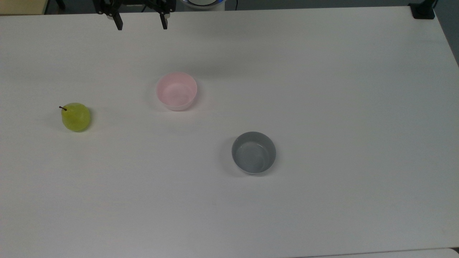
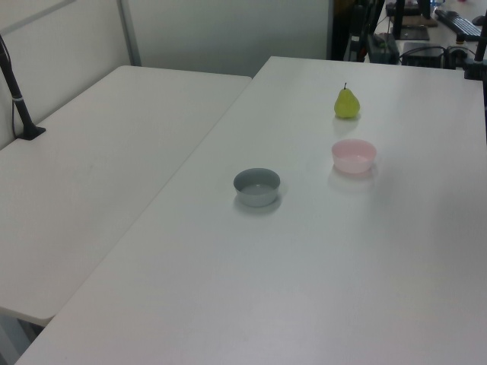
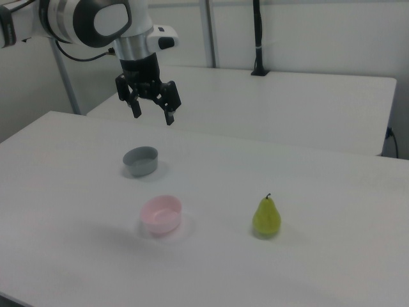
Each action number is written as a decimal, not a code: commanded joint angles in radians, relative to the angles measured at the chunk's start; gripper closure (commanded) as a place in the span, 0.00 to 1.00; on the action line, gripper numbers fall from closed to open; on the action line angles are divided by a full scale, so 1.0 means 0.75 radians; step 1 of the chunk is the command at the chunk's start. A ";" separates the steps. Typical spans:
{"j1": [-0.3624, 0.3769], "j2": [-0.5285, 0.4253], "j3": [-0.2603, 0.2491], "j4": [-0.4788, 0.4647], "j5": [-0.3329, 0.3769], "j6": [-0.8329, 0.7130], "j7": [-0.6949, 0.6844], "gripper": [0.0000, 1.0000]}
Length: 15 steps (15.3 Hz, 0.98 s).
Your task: Place the pear in the bowl
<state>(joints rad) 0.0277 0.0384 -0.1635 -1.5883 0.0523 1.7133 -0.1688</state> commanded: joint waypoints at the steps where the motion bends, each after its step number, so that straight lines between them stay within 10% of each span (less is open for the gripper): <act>1: -0.002 -0.027 0.011 -0.036 -0.029 0.041 -0.012 0.00; 15: -0.014 -0.025 0.011 -0.034 -0.029 0.041 -0.029 0.00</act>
<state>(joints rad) 0.0277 0.0385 -0.1635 -1.5883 0.0521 1.7133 -0.1716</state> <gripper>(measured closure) 0.000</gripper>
